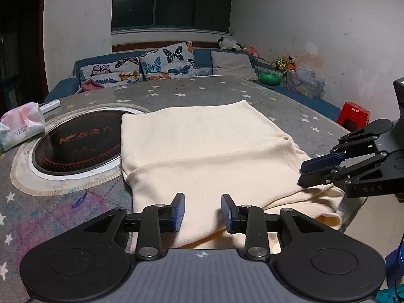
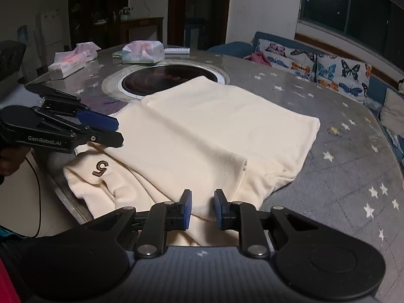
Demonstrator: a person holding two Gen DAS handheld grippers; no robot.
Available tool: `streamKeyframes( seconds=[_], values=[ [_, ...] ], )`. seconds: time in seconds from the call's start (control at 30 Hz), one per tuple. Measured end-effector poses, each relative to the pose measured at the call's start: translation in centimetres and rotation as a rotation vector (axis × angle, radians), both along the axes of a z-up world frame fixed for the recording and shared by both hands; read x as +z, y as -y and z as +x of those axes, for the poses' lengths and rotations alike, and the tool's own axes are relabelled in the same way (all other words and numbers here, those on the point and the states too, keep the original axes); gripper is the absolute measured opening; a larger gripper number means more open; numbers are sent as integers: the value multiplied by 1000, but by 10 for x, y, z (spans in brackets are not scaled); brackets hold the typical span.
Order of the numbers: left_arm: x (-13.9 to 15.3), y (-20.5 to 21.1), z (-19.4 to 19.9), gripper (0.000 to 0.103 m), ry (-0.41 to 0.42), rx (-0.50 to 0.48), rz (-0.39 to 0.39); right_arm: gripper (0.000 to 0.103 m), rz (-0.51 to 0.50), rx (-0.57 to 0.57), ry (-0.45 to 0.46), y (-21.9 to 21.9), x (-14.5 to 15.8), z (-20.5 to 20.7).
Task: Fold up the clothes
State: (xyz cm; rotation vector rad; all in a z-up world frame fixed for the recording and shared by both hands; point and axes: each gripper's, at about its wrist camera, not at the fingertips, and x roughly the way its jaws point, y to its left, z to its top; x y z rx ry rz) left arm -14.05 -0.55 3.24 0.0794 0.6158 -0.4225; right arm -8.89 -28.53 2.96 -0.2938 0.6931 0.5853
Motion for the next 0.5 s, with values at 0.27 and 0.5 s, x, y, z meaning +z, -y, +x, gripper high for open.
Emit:
streamKeyframes(
  seconds=[0.27,0.5],
  values=[
    [10,-14,-26,52,10,-49,26,35,-16,3,9,5,3,-9],
    [13,-18,-65,60,59,-191,103,42,-41,32,22,9,6,-24]
  ],
)
